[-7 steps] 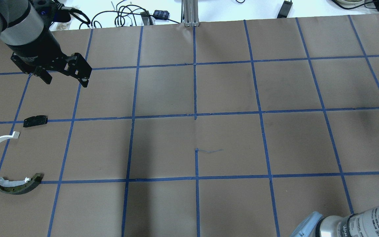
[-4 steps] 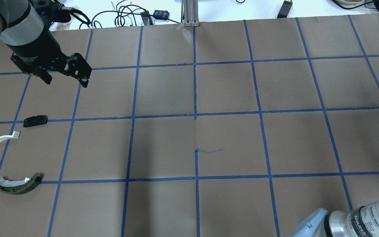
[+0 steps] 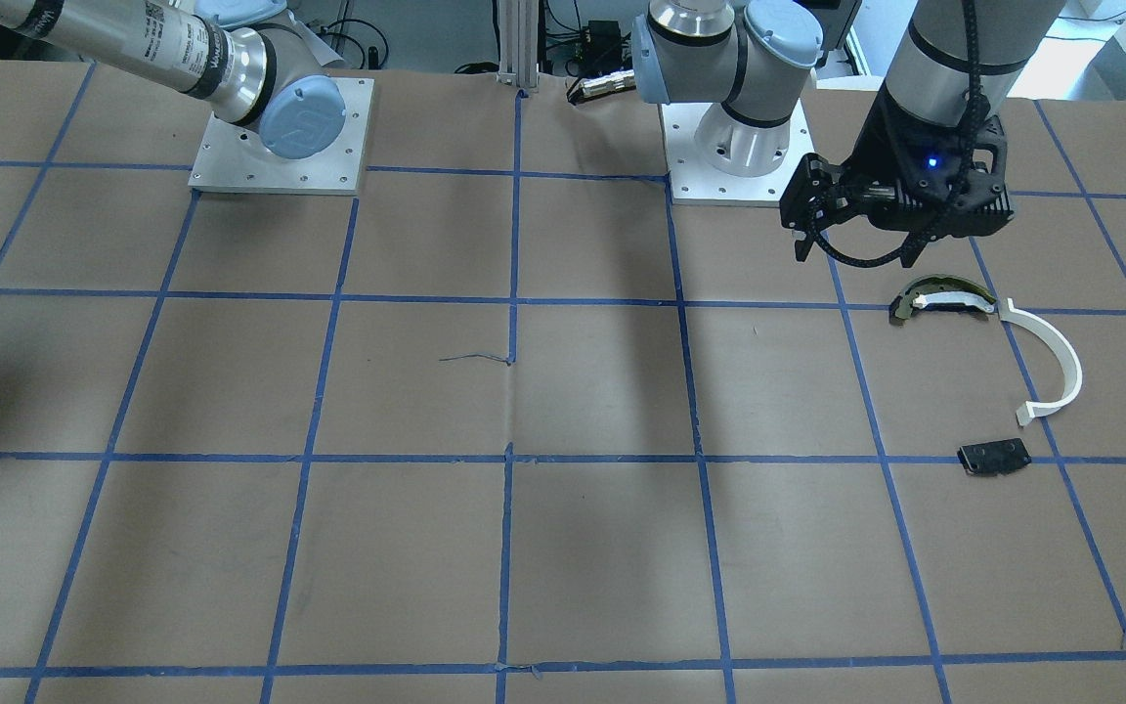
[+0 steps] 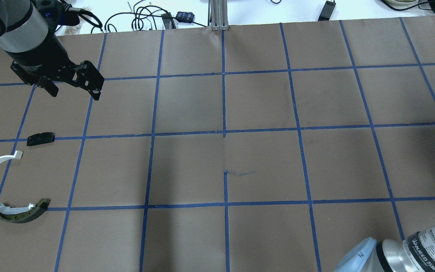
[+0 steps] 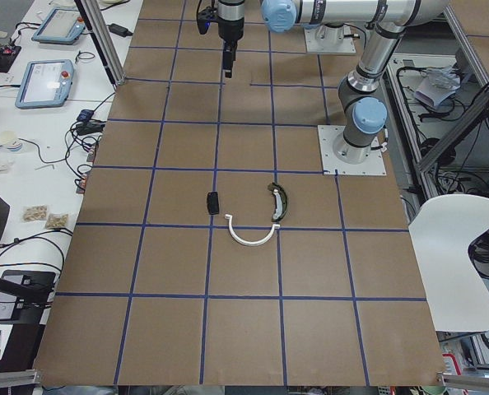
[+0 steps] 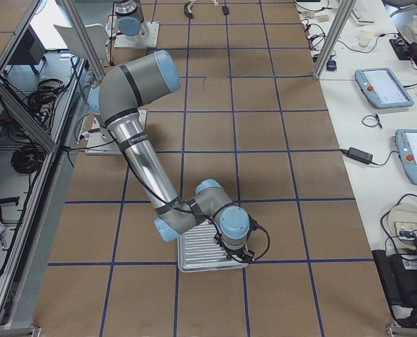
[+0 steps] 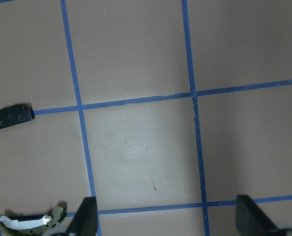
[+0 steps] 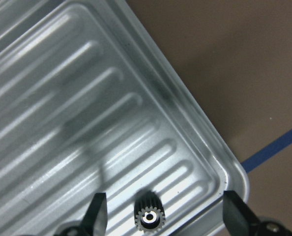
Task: Place bearing gear from tray to pile
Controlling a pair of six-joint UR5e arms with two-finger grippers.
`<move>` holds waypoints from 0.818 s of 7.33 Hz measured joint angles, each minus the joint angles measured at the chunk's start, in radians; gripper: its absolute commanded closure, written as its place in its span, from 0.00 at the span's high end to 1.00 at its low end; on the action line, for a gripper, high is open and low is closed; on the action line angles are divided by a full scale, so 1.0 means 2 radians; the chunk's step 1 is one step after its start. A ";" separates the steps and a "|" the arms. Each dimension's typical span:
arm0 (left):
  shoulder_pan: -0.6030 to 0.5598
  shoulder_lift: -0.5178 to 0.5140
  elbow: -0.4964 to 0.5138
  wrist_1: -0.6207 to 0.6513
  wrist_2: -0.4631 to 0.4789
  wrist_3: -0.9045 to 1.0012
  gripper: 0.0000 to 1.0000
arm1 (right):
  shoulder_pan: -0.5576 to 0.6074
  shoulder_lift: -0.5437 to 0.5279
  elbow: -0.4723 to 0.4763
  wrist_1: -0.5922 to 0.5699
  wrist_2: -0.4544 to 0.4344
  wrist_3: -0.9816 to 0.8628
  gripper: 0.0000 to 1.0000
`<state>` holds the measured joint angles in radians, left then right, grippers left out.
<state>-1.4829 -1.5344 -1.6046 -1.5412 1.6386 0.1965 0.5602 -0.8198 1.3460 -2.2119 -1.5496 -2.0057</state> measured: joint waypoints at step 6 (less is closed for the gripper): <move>0.000 0.000 -0.001 0.001 -0.001 0.001 1.00 | -0.008 0.006 0.000 0.012 -0.015 -0.001 0.06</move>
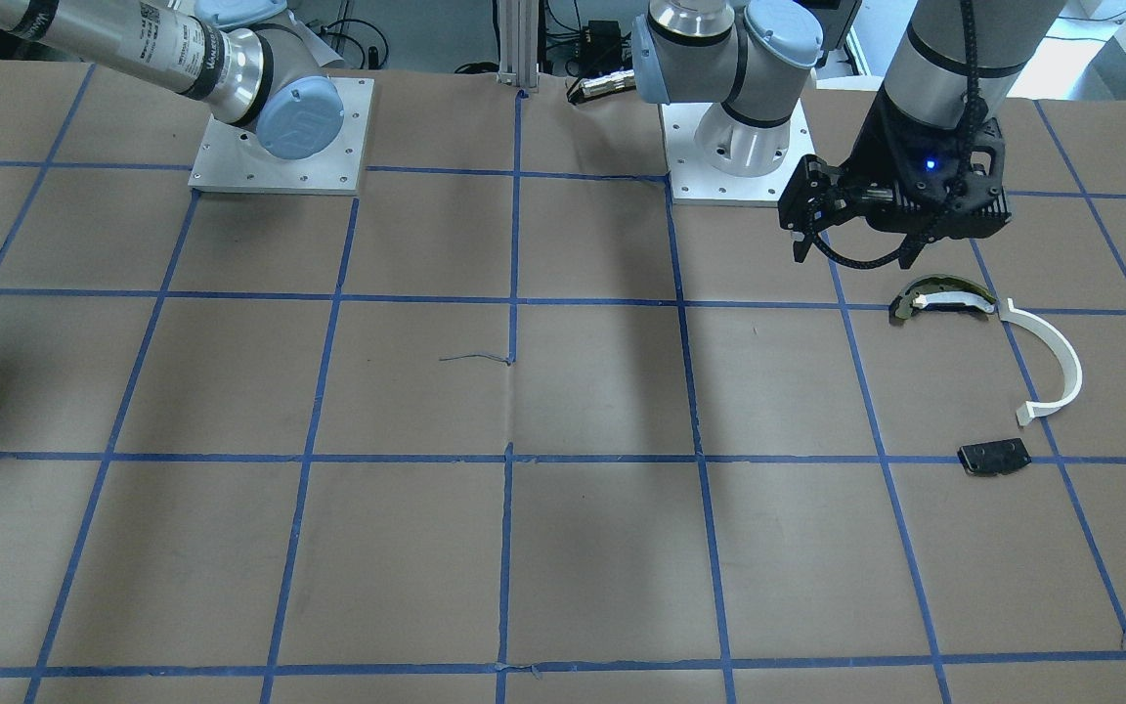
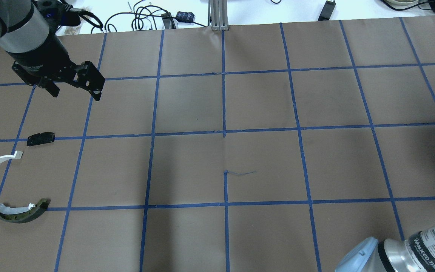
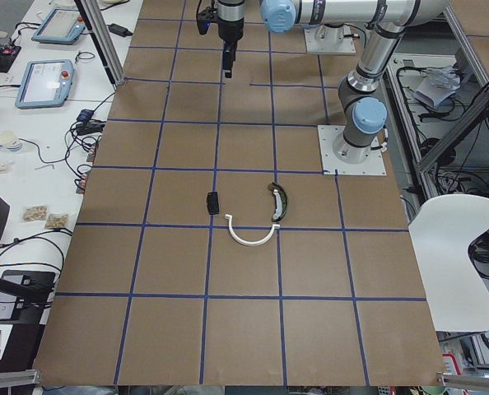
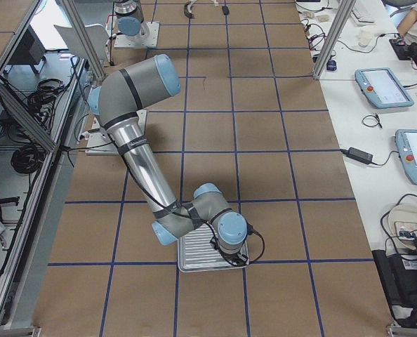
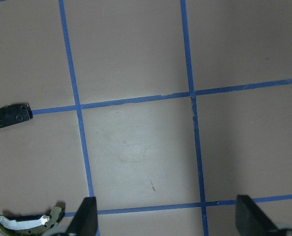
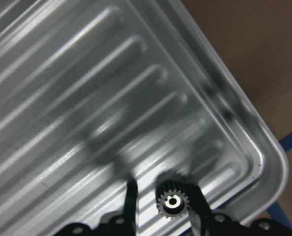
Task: Place bearing gear from tray to pile
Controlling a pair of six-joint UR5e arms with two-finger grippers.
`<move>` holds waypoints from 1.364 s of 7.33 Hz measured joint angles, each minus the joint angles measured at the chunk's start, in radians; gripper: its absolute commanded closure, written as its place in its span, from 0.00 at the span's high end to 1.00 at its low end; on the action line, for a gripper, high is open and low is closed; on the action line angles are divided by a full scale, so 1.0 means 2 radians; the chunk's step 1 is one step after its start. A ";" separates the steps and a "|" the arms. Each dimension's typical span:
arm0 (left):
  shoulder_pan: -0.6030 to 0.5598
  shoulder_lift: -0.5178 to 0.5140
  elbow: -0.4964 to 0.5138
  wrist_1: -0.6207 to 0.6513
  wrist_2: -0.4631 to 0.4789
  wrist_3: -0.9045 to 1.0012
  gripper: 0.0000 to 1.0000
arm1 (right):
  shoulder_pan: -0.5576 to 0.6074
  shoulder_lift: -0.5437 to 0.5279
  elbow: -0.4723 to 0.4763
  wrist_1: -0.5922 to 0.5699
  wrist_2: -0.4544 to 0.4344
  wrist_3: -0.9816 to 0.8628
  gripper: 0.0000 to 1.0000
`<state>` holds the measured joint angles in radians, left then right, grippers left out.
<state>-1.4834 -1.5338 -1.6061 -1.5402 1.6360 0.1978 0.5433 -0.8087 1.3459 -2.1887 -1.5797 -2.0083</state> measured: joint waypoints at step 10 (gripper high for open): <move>0.001 0.003 -0.001 0.007 0.002 0.001 1.00 | 0.210 -0.286 0.014 0.372 -0.011 0.408 0.07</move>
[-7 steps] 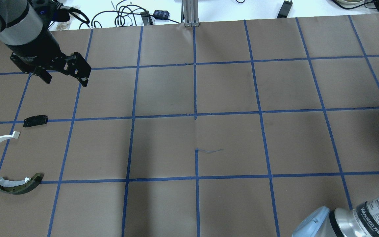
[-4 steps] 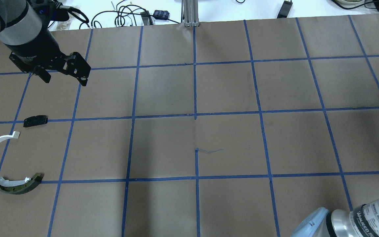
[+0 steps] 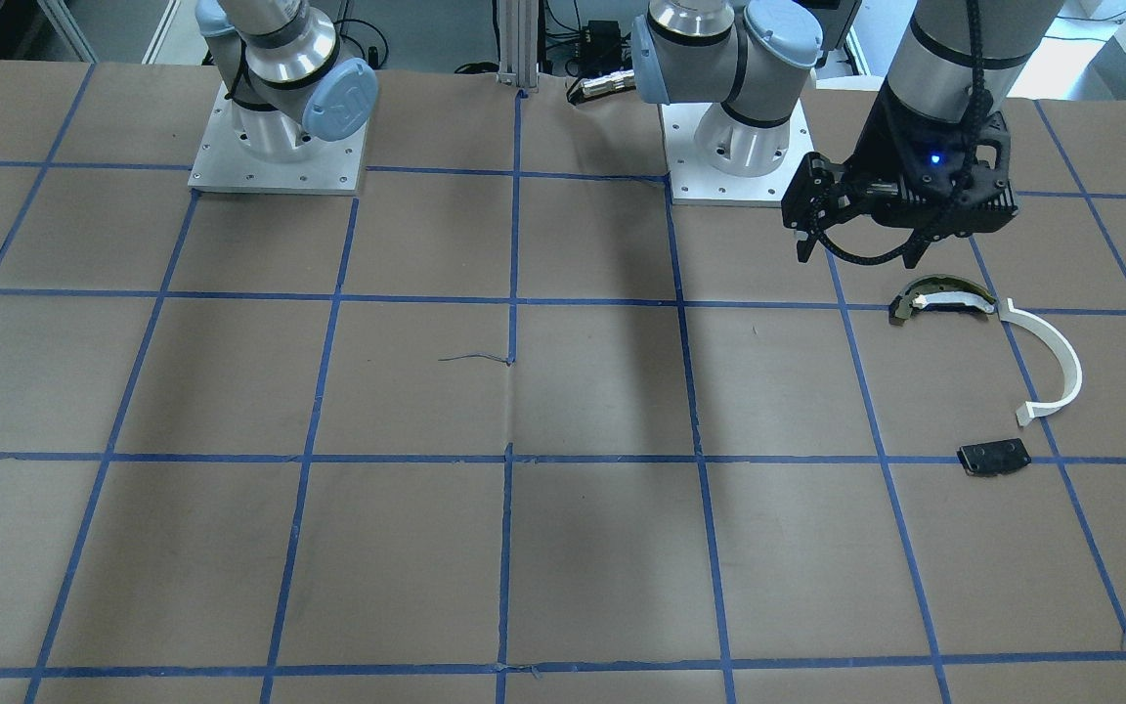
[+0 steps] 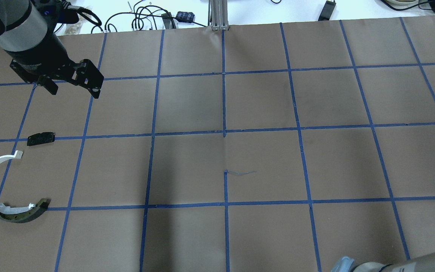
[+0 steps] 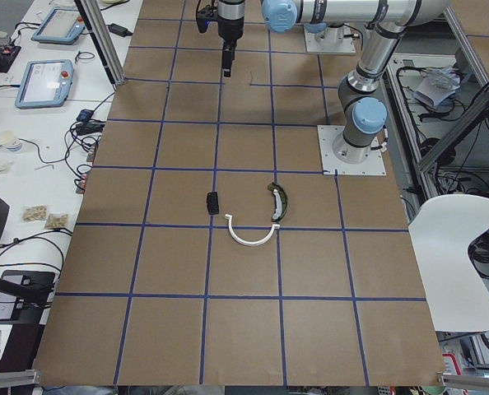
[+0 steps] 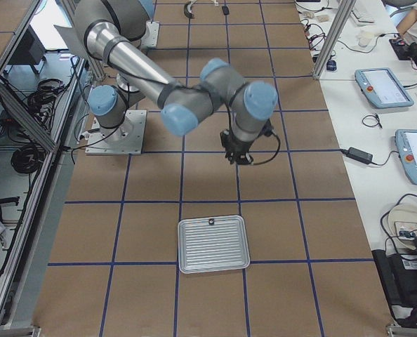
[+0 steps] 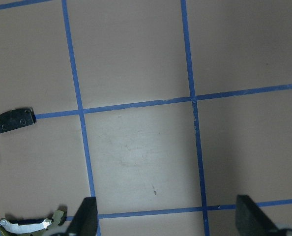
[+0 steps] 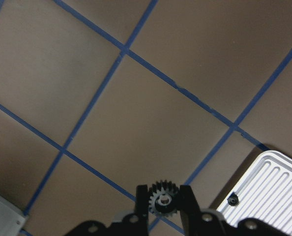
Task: Place bearing gear from tray to pile
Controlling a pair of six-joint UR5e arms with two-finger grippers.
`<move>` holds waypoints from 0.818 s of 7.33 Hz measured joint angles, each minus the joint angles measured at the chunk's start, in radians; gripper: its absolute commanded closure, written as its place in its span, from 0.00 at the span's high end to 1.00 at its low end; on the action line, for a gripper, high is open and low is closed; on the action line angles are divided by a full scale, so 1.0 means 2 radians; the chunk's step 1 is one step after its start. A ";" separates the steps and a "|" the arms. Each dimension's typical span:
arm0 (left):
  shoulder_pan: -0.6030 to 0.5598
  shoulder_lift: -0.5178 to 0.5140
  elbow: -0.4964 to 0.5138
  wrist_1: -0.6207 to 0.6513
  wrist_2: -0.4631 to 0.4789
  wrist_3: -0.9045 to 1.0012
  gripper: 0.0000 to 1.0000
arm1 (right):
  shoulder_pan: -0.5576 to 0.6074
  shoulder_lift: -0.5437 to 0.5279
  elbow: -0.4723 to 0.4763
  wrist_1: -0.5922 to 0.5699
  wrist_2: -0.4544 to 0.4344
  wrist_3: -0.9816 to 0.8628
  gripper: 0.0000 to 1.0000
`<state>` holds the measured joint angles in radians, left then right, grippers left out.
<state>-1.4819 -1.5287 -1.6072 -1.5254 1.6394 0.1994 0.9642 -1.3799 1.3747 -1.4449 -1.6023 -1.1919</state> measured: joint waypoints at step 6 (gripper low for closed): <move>0.002 -0.002 0.000 0.002 0.000 0.001 1.00 | 0.371 -0.019 0.109 -0.107 0.034 0.576 0.14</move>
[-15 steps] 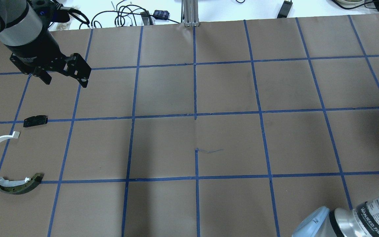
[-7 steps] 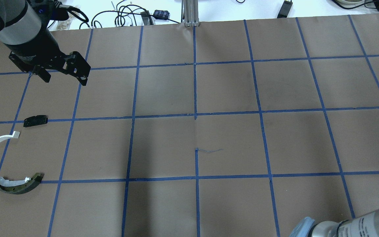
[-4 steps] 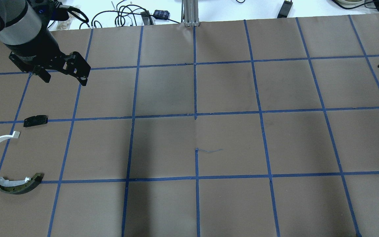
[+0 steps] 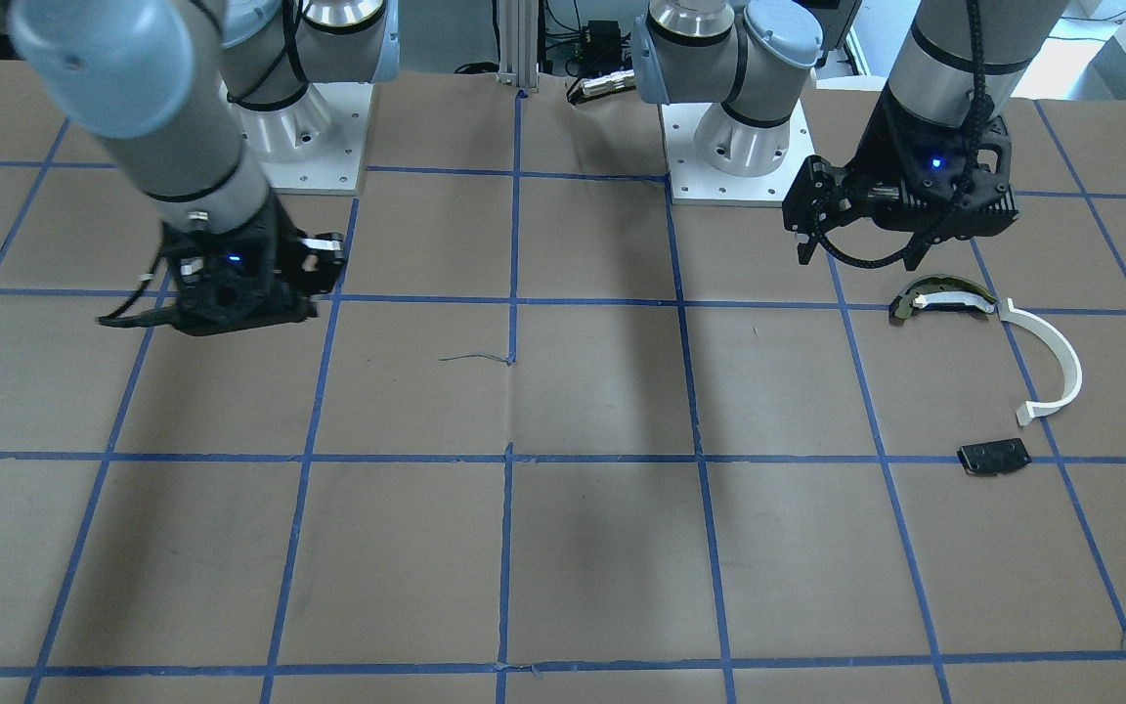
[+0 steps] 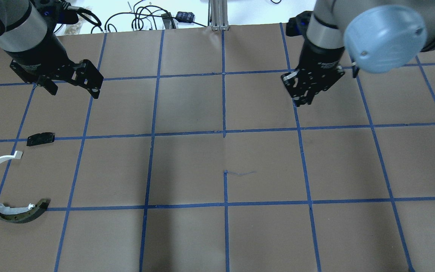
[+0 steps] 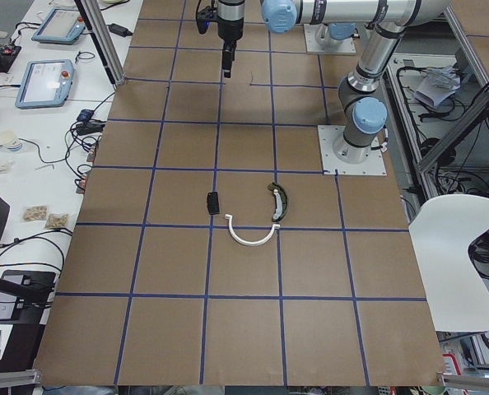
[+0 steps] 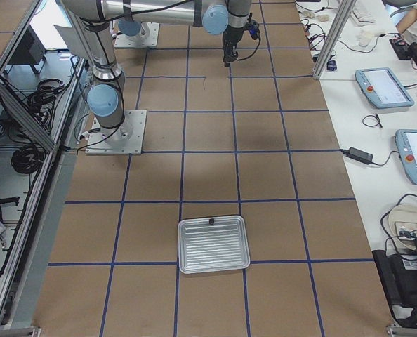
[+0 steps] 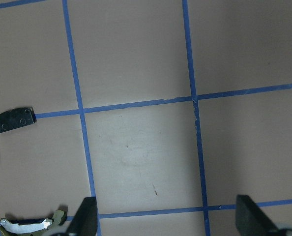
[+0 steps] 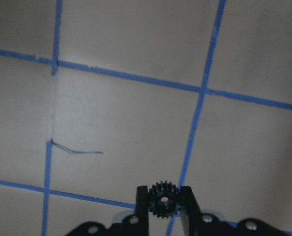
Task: Place bearing gear from tray to pile
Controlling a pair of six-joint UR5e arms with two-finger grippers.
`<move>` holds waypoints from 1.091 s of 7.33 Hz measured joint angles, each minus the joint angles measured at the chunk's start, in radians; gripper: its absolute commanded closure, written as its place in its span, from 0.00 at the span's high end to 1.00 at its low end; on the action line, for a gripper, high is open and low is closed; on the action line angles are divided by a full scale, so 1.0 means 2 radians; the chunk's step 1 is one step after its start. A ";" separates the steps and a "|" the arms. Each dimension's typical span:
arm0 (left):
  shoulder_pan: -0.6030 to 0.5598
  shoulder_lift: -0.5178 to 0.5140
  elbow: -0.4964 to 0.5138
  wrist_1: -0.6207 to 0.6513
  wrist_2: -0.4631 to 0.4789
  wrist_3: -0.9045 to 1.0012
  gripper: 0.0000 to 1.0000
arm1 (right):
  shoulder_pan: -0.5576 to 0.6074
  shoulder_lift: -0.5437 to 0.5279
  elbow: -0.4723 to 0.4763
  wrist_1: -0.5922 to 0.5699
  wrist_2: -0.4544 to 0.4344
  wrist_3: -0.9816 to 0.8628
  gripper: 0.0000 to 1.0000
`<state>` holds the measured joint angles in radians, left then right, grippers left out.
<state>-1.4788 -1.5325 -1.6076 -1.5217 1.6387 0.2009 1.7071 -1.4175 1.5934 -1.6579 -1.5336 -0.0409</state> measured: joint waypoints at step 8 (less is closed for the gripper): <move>0.002 -0.021 -0.001 0.004 -0.003 0.001 1.00 | 0.101 0.062 0.079 -0.254 0.012 0.144 0.98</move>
<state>-1.4753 -1.5745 -1.6094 -1.5141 1.6321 0.2034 1.9099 -1.2940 1.7520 -2.1651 -1.5091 0.2479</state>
